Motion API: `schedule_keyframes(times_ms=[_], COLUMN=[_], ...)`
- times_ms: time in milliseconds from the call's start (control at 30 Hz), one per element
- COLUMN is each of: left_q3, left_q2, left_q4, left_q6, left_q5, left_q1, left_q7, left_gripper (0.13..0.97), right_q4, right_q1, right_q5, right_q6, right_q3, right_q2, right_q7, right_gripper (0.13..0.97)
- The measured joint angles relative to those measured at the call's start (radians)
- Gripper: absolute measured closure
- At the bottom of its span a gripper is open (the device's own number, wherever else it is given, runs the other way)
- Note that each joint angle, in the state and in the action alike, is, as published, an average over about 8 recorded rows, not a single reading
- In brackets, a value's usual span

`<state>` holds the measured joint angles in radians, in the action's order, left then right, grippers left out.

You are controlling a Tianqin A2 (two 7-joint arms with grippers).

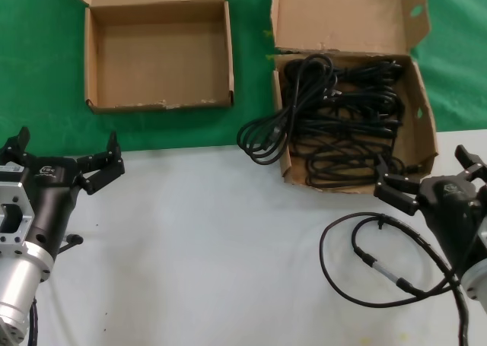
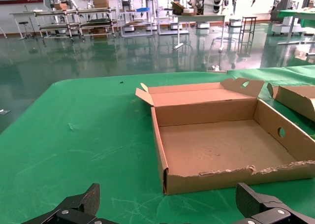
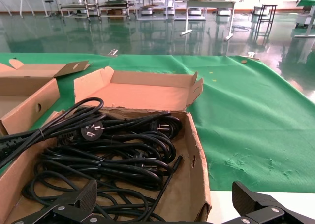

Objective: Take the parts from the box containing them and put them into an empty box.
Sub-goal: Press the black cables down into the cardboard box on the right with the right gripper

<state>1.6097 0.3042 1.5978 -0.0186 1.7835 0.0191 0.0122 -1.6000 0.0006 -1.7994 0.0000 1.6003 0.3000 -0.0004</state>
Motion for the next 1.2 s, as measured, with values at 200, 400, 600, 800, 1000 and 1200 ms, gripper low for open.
schedule_keyframes(times_ms=[200,400,600,800,1000,1200], left_q3=[0.0,0.0,0.0,0.0,0.0,0.0], left_q2=[0.0,0.0,0.0,0.0,0.0,0.0], left_q4=[0.0,0.0,0.0,0.0,0.0,0.0], left_q6=[0.0,0.0,0.0,0.0,0.0,0.0], left_q5=[0.0,0.0,0.0,0.0,0.0,0.0], left_q1=[0.0,0.0,0.0,0.0,0.0,0.0], left_q7=[0.0,0.0,0.0,0.0,0.0,0.0], left_gripper=[0.132,0.132,0.136,0.144,0.2,0.27], right_q4=[0.0,0.0,0.0,0.0,0.0,-0.006], right_q1=[0.0,0.0,0.0,0.0,-0.001,-0.003], right_q5=[0.0,0.0,0.0,0.0,0.002,0.022], right_q6=[0.0,0.0,0.0,0.0,0.0,-0.008], right_q3=[0.0,0.0,0.0,0.0,0.0,0.002], right_q2=[0.0,0.0,0.0,0.0,0.0,0.006], right_q7=[0.0,0.0,0.0,0.0,-0.001,-0.023], right_gripper=[0.129,0.129,0.129,0.129,0.129,0.129])
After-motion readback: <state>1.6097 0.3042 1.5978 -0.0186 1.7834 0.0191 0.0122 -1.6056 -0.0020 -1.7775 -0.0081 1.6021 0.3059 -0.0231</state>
